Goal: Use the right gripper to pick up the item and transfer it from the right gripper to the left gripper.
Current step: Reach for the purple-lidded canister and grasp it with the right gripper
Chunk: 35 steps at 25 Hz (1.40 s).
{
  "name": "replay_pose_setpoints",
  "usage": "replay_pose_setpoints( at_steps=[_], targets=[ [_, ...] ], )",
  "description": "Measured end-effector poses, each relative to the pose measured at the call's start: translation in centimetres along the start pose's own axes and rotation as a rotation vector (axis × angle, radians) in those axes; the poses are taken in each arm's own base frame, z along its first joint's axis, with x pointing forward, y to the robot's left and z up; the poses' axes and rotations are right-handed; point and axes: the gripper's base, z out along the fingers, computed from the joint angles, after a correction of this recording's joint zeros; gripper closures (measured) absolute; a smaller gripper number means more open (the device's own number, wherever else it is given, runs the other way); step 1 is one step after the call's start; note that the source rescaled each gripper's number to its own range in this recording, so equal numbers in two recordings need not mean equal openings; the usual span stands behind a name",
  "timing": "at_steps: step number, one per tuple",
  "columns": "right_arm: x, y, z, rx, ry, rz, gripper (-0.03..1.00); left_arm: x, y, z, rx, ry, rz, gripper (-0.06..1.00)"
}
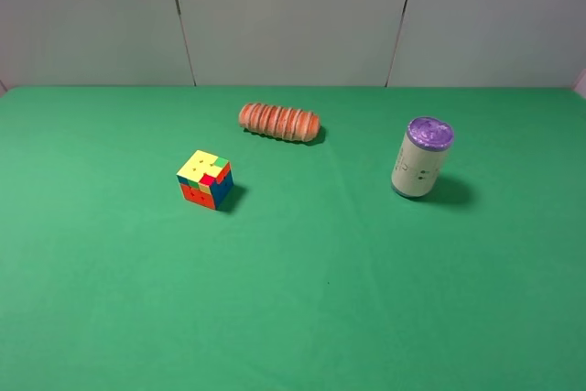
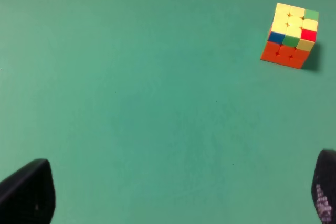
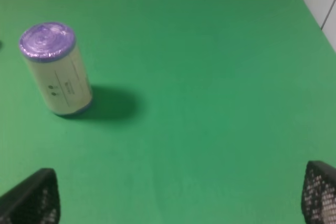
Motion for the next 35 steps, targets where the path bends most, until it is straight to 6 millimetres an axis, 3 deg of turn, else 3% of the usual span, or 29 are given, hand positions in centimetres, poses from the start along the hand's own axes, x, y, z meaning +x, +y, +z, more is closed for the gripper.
replay_pose_setpoints(
  at_steps=[17, 21, 26, 31, 35],
  targets=[
    [-0.6, 0.0, -0.6, -0.003, -0.017, 0.003, -0.03, 0.0, 0.0, 0.0, 0.0, 0.0, 0.0, 0.01],
    [-3.8, 0.1, -1.4, -0.003, -0.017, 0.003, -0.03, 0.0, 0.0, 0.0, 0.0, 0.0, 0.0, 0.01],
    [-9.5, 0.4, -0.1, -0.002, 0.031, -0.005, -0.03, 0.0, 0.0, 0.0, 0.0, 0.0, 0.0, 0.01],
    [-14.9, 1.3, 3.2, -0.068, 0.082, -0.084, -0.03, 0.0, 0.0, 0.0, 0.0, 0.0, 0.0, 0.01],
    [-17.8, 3.6, 6.8, -0.17, 0.181, -0.156, -0.03, 0.0, 0.0, 0.0, 0.0, 0.0, 0.0, 0.01]
  ],
)
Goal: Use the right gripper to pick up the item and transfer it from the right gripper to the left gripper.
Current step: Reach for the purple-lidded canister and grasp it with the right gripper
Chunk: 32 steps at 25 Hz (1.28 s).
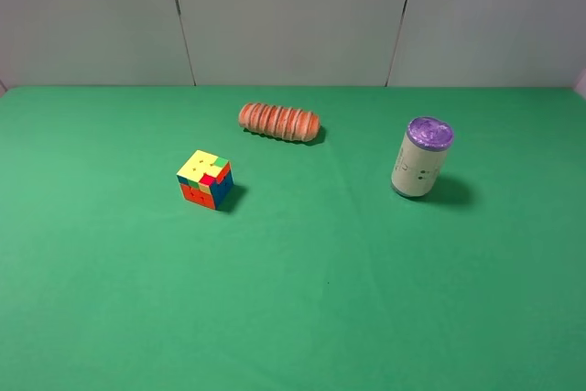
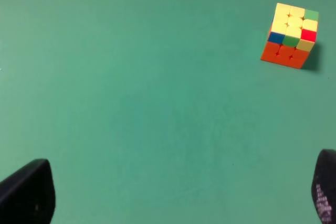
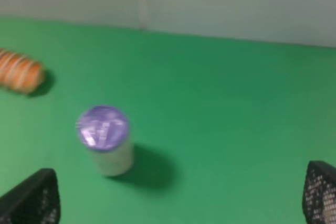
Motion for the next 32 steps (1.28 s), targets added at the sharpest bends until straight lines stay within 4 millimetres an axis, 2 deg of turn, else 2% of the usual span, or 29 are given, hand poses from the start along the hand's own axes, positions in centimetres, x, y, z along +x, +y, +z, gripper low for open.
replay_pose_setpoints(
  at_steps=[5, 9, 13, 17, 22, 27, 32],
  targets=[
    [-3.2, 2.8, 4.9, -0.097, 0.188, -0.103, -0.03, 0.0, 0.0, 0.0, 0.0, 0.0, 0.0, 0.01],
    [-4.5, 5.2, 9.6, -0.134, 0.365, -0.163, -0.03, 0.0, 0.0, 0.0, 0.0, 0.0, 0.0, 0.01],
    [-5.2, 6.4, 14.2, -0.128, 0.492, -0.183, -0.03, 0.0, 0.0, 0.0, 0.0, 0.0, 0.0, 0.01],
    [-4.8, 7.2, 18.2, -0.122, 0.579, -0.189, -0.03, 0.0, 0.0, 0.0, 0.0, 0.0, 0.0, 0.01],
    [-3.2, 7.8, 22.1, -0.113, 0.689, -0.204, -0.03, 0.0, 0.0, 0.0, 0.0, 0.0, 0.0, 0.01],
    [-1.7, 7.9, 24.9, -0.084, 0.765, -0.228, -0.03, 0.0, 0.0, 0.0, 0.0, 0.0, 0.0, 0.01],
    [-0.9, 6.3, 27.1, -0.07, 0.794, -0.169, -0.03, 0.0, 0.0, 0.0, 0.0, 0.0, 0.0, 0.01]
  ],
)
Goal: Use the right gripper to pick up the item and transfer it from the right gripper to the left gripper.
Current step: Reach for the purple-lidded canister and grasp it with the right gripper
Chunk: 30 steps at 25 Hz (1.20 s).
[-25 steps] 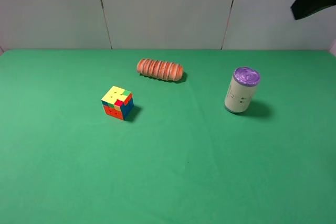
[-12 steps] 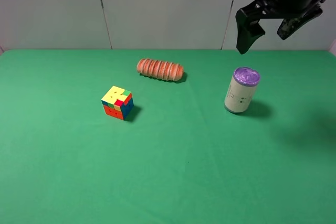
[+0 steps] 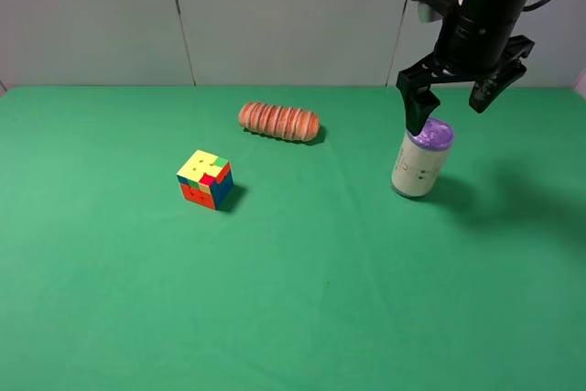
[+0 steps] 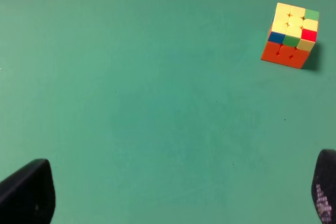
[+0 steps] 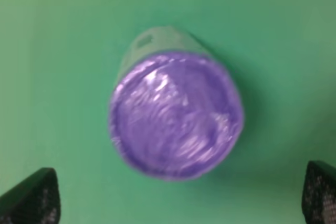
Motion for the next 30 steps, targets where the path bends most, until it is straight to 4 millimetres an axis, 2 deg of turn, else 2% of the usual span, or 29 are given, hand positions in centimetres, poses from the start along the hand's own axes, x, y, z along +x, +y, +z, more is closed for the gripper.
replay_pose_setpoints(
  at_steps=[6, 16, 24, 30],
  targets=[
    [-0.5, -1.3, 1.3, -0.024, 0.0, 0.051, -0.03, 0.0, 0.0, 0.0, 0.0, 0.0, 0.0, 0.01],
    [-1.4, -0.5, 4.5, -0.094, 0.032, 0.031, -0.03, 0.0, 0.0, 0.0, 0.0, 0.0, 0.0, 0.01],
    [-1.6, -0.3, 8.2, -0.093, 0.12, 0.028, -0.03, 0.0, 0.0, 0.0, 0.0, 0.0, 0.0, 0.01],
    [-1.6, -0.3, 8.9, -0.094, 0.135, 0.027, -0.03, 0.0, 0.0, 0.0, 0.0, 0.0, 0.0, 0.01]
  ],
)
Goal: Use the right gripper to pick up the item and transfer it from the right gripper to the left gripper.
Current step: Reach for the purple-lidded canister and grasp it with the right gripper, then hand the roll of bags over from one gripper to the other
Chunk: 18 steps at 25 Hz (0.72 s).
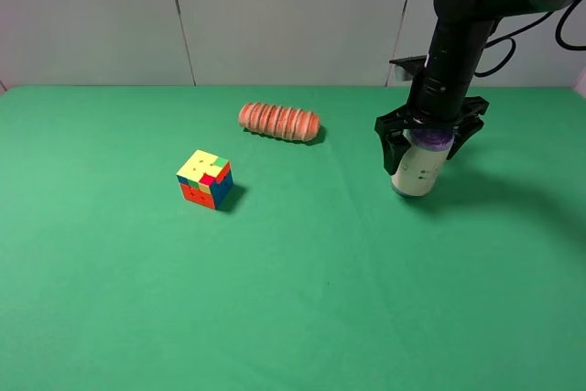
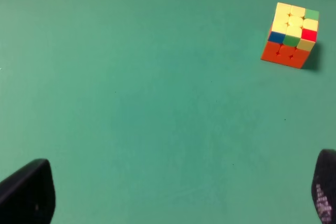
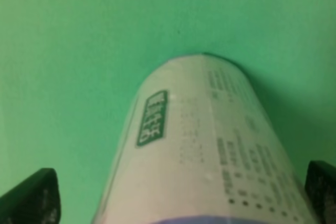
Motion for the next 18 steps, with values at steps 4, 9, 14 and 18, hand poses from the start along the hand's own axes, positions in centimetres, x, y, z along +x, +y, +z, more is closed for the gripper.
replay_pose_setpoints(
  at_steps=[4, 9, 14, 18],
  targets=[
    [-0.02, 0.0, 0.0, 0.0, -0.002, 0.0, 0.32, 0.0, 0.0, 0.0, 0.0, 0.0, 0.0, 0.01],
    [-0.01, -0.09, 0.0, 0.01, -0.001, -0.005, 0.96, 0.0, 0.0, 0.0, 0.0, 0.0, 0.0, 0.01],
    [-0.01, -0.09, 0.0, 0.01, -0.001, -0.005, 0.96, 0.0, 0.0, 0.0, 0.0, 0.0, 0.0, 0.01],
    [-0.01, -0.1, 0.0, 0.011, -0.001, -0.006, 0.96, 0.0, 0.0, 0.0, 0.0, 0.0, 0.0, 0.01]
  ],
)
